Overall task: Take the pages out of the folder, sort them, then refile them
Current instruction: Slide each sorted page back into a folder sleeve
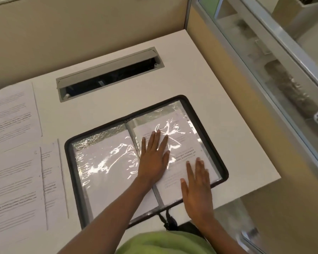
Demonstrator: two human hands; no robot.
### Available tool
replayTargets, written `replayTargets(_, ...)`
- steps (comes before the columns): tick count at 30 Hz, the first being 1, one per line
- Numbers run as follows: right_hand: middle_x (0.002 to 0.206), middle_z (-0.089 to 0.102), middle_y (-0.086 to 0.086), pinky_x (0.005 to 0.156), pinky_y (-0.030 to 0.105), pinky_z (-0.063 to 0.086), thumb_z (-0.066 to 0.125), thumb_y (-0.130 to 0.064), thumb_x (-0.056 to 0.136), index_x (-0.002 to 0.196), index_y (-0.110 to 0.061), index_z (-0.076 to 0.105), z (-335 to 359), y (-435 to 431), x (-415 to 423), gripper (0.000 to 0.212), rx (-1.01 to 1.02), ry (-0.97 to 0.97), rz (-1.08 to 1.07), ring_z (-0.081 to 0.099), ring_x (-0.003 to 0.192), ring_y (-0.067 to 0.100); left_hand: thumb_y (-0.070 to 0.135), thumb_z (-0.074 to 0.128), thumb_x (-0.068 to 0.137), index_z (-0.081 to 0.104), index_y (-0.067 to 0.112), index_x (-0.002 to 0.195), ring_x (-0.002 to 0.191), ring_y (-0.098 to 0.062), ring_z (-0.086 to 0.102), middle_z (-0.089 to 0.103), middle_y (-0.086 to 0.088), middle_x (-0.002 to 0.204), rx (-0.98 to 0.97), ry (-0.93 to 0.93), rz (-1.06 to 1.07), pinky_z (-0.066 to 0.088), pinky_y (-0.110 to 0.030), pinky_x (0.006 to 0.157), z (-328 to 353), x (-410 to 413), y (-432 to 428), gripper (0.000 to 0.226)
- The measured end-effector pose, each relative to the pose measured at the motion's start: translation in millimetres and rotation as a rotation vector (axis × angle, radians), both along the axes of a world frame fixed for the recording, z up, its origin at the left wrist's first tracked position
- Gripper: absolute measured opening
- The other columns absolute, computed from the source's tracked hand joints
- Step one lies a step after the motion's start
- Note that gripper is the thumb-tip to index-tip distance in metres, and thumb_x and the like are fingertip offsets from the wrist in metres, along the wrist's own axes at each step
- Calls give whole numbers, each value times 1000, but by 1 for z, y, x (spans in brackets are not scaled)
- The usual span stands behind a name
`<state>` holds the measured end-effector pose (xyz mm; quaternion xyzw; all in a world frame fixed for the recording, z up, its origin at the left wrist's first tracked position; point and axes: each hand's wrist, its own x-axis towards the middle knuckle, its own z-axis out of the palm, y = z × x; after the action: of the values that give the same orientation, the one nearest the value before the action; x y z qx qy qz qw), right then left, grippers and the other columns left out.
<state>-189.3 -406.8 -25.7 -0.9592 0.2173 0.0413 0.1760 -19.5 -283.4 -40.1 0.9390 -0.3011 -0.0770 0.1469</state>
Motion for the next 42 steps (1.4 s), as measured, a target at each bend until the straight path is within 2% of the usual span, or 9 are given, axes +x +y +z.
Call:
replayTargets(4,169,-15,19,128,51,4,36,-41,106,165,-22,3,0,-1,-16,69,-37,59,-223,-14,157,31,44,27,114,19,25,167,162,-19,-7,2,-3,176,14,-37,24,4,-54,130,-1,-4,-3,58)
replayTargets(12,169,5,20,128,50,9,35,-25,107,164,-20,-2,4,8,-19,68,1,14,-189,-2,158,29,47,22,113,17,28,167,162,-17,-6,5,-1,176,5,-34,26,1,-52,131,-2,-2,-3,58)
replayTargets(20,166,17,-4,120,56,30,54,-9,103,163,-25,15,26,26,-12,73,326,-245,-203,-19,146,-14,53,19,111,30,28,164,162,-15,8,20,1,174,-142,83,88,-1,-48,131,6,0,-3,59)
replayTargets(22,168,13,-10,117,56,35,52,-16,105,163,-36,8,25,32,-12,75,375,-215,-145,-17,151,-5,52,22,111,52,26,147,144,-1,43,55,6,151,-411,207,216,28,-38,124,36,-2,-4,54)
replayTargets(24,169,14,-12,118,52,35,51,-20,106,162,-40,5,25,39,-11,75,384,-233,-55,-10,156,6,46,30,113,64,28,118,102,11,62,68,17,109,-703,320,376,47,-16,92,63,-2,-2,38)
replayTargets(26,168,23,-8,118,47,35,56,-11,103,163,-33,13,28,46,-9,77,359,-324,67,4,158,11,47,36,113,69,18,99,80,4,63,67,16,90,-884,467,559,48,-20,77,78,6,7,47)
replayTargets(29,163,37,5,115,48,42,61,3,93,159,-9,30,35,55,-4,74,315,-428,300,31,152,18,52,53,106,47,16,67,65,-11,44,49,11,65,-939,600,764,32,-34,67,76,22,36,53)
replayTargets(33,166,31,6,122,44,32,62,-18,102,157,-4,32,49,62,-1,65,385,-437,543,27,154,18,31,70,95,75,11,82,77,-25,67,77,-10,86,-939,623,908,51,-40,76,74,30,83,24)
replayTargets(42,171,11,-7,127,31,17,44,-36,109,164,-22,15,44,67,66,63,451,-259,424,9,157,6,24,78,95,76,11,78,63,-30,60,69,-14,70,-757,509,1105,50,-40,66,78,6,192,21)
